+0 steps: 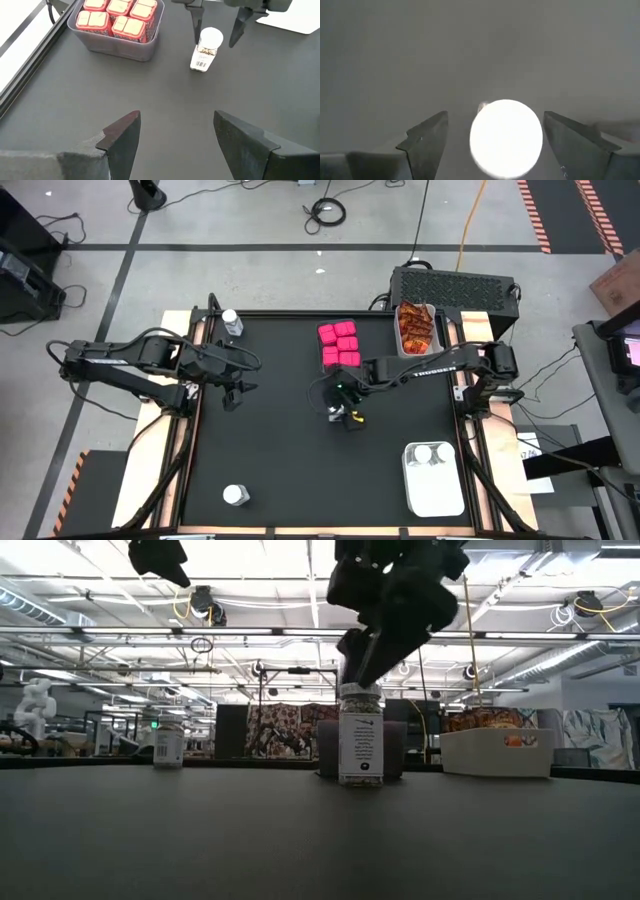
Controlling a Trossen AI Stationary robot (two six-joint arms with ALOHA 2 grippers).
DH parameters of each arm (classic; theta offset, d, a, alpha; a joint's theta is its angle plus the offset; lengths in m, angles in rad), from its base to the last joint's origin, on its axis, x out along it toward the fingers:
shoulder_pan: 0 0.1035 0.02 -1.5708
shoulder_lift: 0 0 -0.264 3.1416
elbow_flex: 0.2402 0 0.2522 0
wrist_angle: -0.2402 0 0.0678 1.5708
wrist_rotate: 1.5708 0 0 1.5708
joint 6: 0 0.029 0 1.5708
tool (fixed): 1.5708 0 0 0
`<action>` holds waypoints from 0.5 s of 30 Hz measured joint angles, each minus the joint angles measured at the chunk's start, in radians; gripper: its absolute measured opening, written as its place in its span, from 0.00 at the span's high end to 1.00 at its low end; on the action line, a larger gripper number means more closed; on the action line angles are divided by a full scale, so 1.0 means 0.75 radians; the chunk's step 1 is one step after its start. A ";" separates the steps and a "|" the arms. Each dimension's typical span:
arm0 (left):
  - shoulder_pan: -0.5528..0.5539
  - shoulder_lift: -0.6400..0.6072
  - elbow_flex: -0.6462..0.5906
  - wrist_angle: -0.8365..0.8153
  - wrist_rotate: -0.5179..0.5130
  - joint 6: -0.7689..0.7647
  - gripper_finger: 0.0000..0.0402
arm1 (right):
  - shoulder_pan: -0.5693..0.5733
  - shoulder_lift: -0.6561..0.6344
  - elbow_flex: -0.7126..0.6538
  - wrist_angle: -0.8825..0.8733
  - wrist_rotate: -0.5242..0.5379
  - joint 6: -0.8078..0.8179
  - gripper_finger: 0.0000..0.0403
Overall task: Sort spices by type
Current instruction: Put the white seasoning bottle into the bottom white bin
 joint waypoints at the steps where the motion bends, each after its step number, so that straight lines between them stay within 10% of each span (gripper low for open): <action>1: 0.000 0.000 0.000 0.000 0.000 0.000 0.37 | 0.000 0.005 0.001 0.026 0.001 0.000 0.21; 15: 0.000 0.000 0.000 0.003 0.000 0.005 0.37 | -0.001 0.007 0.001 0.014 0.071 0.067 0.21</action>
